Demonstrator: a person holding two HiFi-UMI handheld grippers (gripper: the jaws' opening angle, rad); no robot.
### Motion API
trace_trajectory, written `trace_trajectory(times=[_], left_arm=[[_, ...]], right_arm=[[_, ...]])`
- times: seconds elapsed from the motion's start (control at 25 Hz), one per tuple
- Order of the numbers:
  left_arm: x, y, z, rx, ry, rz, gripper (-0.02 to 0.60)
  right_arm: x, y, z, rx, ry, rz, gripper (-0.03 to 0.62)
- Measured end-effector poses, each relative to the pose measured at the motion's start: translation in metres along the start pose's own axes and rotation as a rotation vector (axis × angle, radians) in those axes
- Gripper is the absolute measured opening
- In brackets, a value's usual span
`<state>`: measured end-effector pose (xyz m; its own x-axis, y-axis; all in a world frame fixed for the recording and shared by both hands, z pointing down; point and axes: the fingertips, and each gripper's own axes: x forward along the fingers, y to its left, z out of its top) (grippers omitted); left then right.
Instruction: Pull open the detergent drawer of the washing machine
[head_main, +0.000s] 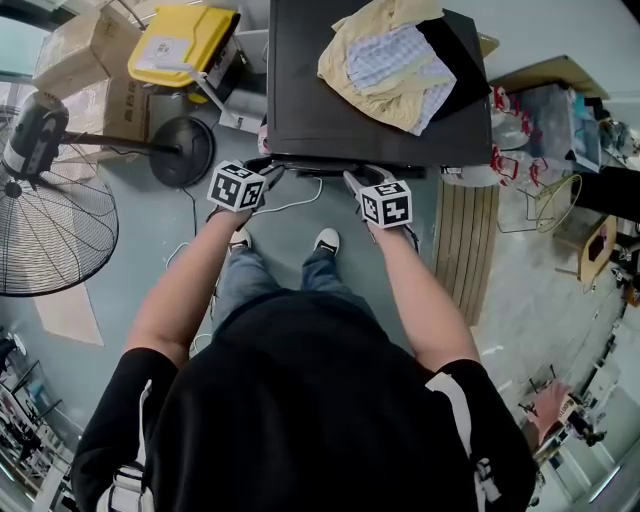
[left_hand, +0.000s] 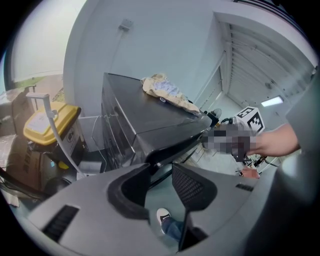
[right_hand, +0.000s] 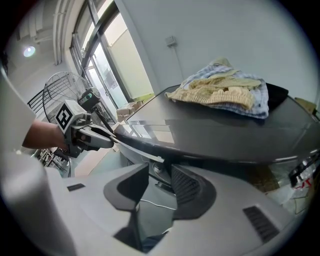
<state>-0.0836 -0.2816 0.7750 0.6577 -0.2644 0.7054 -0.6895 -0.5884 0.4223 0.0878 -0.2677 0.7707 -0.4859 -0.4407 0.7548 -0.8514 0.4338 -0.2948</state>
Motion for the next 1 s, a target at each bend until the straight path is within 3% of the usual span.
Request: trace_trajectory(times=[1.0], left_arm=[[-0.0032,-0.0052,-0.0084,0.009,0.033,-0.004,0.115]], right_arm=[[-0.0029,0.0037,-0.0074,-0.026,0.049,0.024,0.095]])
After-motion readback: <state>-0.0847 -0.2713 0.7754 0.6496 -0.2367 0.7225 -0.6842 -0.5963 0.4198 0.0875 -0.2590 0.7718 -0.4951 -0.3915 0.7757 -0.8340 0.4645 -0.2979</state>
